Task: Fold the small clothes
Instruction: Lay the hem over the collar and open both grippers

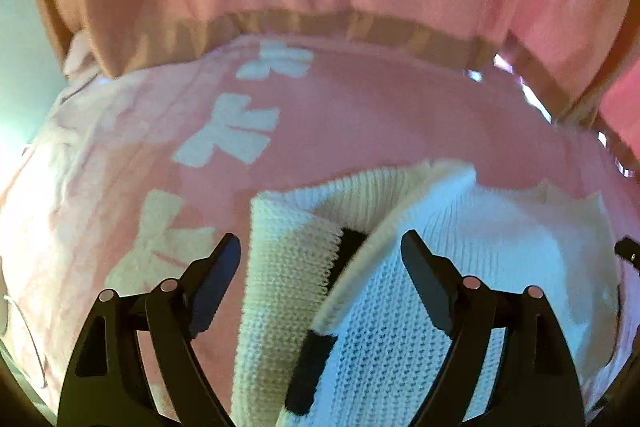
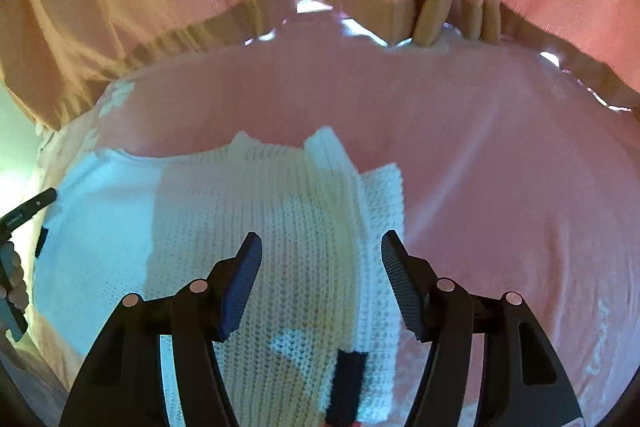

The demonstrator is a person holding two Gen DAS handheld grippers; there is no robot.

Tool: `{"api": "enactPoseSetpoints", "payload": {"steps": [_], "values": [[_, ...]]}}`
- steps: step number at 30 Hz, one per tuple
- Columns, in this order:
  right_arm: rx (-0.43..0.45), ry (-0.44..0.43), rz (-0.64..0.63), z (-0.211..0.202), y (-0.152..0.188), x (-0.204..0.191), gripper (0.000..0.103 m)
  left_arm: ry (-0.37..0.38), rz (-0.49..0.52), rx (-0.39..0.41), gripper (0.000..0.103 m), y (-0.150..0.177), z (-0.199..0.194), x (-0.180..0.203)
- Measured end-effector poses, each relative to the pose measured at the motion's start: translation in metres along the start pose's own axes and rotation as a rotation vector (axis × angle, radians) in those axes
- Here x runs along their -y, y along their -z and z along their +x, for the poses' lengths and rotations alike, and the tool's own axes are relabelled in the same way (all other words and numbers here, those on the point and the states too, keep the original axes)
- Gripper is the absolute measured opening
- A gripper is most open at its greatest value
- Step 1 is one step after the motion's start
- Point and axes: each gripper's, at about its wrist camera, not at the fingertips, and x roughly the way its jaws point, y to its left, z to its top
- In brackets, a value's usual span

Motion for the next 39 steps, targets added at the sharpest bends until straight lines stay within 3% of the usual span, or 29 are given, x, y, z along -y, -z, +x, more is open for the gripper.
{"api": "enactPoseSetpoints", "payload": {"steps": [5, 6, 7, 8, 9, 10, 12, 15, 17, 19, 22, 24, 26, 27, 28, 29, 30, 31, 34, 37, 38, 39], "values": [[-0.023, -0.015, 0.05, 0.013, -0.003, -0.002, 0.061, 0.007, 0.082, 0.025, 0.079, 0.004, 0.004, 0.021], [-0.031, -0.012, 0.056, 0.016, -0.003, -0.002, 0.061, 0.005, 0.092, 0.008, 0.068, 0.004, 0.008, 0.024], [-0.041, -0.012, 0.069, 0.019, -0.002, 0.0, 0.06, 0.009, 0.091, -0.01, 0.051, 0.004, 0.011, 0.025], [-0.046, -0.017, 0.082, 0.022, -0.002, 0.002, 0.048, 0.021, 0.085, -0.035, 0.042, 0.004, 0.015, 0.025], [-0.052, -0.023, 0.085, 0.024, -0.002, 0.002, 0.035, 0.029, 0.07, -0.055, 0.025, 0.004, 0.017, 0.024], [-0.072, -0.019, 0.078, 0.027, -0.003, 0.001, 0.0, 0.043, 0.046, -0.073, 0.013, 0.003, 0.019, 0.021], [-0.05, -0.024, 0.086, 0.02, -0.005, 0.002, 0.0, 0.072, 0.004, -0.061, 0.008, -0.001, 0.012, 0.015], [0.076, -0.075, 0.084, -0.023, -0.016, -0.002, 0.0, 0.126, -0.069, -0.003, 0.008, -0.007, -0.01, -0.001], [0.145, -0.075, 0.083, -0.044, -0.019, 0.004, 0.0, 0.116, -0.11, -0.005, 0.008, -0.005, -0.015, -0.013], [0.088, 0.019, 0.087, -0.025, -0.019, 0.016, 0.0, 0.039, -0.109, -0.067, 0.008, -0.001, 0.003, -0.019], [-0.08, 0.064, 0.131, 0.021, -0.01, 0.032, 0.0, -0.01, -0.08, -0.134, 0.008, 0.005, 0.026, -0.015], [-0.067, 0.076, 0.133, 0.015, -0.009, 0.029, 0.0, -0.028, -0.036, -0.1, 0.012, 0.003, 0.017, -0.005], [0.0, 0.041, 0.099, -0.008, -0.015, 0.017, 0.001, -0.041, -0.026, -0.057, 0.014, 0.0, 0.003, -0.001], [0.025, 0.029, 0.086, -0.015, -0.017, 0.014, 0.005, -0.047, -0.029, -0.035, 0.026, -0.001, -0.005, 0.0], [0.051, 0.02, 0.066, -0.021, -0.02, 0.008, 0.018, -0.038, -0.032, -0.001, 0.048, -0.004, -0.012, 0.002], [0.059, 0.026, 0.055, -0.02, -0.021, 0.005, 0.045, -0.026, -0.038, 0.027, 0.058, -0.006, -0.016, 0.004], [0.062, 0.039, 0.044, -0.018, -0.022, 0.003, 0.054, -0.023, -0.043, 0.051, 0.067, -0.009, -0.017, 0.007], [0.05, 0.057, 0.03, -0.011, -0.025, 0.0, 0.057, -0.021, -0.036, 0.055, 0.068, -0.011, -0.016, 0.009], [-0.031, 0.067, 0.014, 0.016, -0.029, -0.001, 0.057, -0.035, 0.001, 0.01, 0.073, -0.016, 0.003, 0.02], [-0.085, 0.089, 0.01, 0.04, -0.03, 0.0, 0.056, -0.049, -0.007, -0.068, 0.07, -0.014, 0.031, 0.02], [-0.096, 0.092, 0.008, 0.046, -0.029, 0.001, 0.041, -0.043, -0.012, -0.081, 0.064, -0.013, 0.036, 0.02], [-0.097, 0.095, 0.009, 0.047, -0.027, 0.002, 0.025, -0.036, -0.013, -0.086, 0.045, -0.012, 0.038, 0.02]]}}
